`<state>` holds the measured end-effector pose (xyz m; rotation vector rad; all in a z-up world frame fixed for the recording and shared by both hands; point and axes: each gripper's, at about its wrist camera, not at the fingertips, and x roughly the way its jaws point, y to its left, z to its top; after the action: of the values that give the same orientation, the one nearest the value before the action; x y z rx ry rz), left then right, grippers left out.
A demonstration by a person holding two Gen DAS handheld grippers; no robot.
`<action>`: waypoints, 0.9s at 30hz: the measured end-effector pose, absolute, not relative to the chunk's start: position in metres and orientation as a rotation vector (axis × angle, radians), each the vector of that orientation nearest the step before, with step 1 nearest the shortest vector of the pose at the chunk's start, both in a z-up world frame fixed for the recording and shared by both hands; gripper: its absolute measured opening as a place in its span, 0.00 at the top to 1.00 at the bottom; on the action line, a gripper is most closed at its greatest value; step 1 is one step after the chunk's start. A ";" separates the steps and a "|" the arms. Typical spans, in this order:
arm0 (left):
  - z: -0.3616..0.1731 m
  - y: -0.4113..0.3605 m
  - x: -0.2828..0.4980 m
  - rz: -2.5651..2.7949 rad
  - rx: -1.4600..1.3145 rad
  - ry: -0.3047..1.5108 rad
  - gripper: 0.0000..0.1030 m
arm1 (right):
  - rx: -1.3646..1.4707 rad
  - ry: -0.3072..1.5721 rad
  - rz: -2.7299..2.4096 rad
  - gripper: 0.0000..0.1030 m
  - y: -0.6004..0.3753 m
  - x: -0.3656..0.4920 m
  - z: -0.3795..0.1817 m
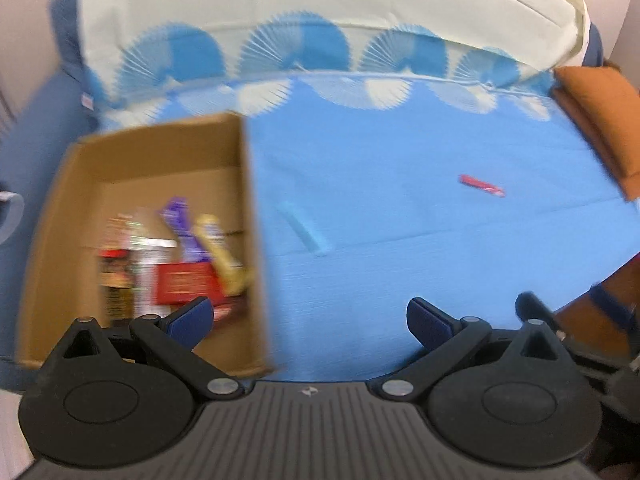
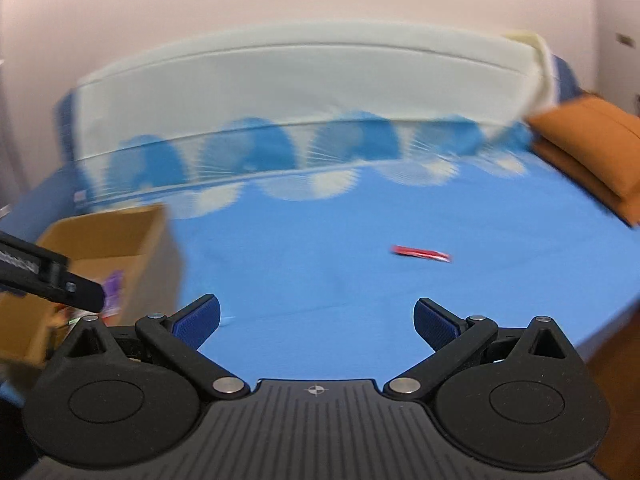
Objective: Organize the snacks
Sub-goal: 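Move left tool to blue stick while right tool moves to red stick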
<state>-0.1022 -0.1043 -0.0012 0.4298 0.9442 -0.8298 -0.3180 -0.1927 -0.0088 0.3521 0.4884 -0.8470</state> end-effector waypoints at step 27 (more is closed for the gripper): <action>-0.214 -0.319 0.061 -0.601 0.497 1.254 0.00 | 0.391 0.723 -0.850 0.00 -0.563 -0.236 -0.205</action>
<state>0.0608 -0.3189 -0.2140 0.4967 1.2544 -0.6007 -0.2362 -0.5634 -0.2054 0.3906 0.7235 -0.8502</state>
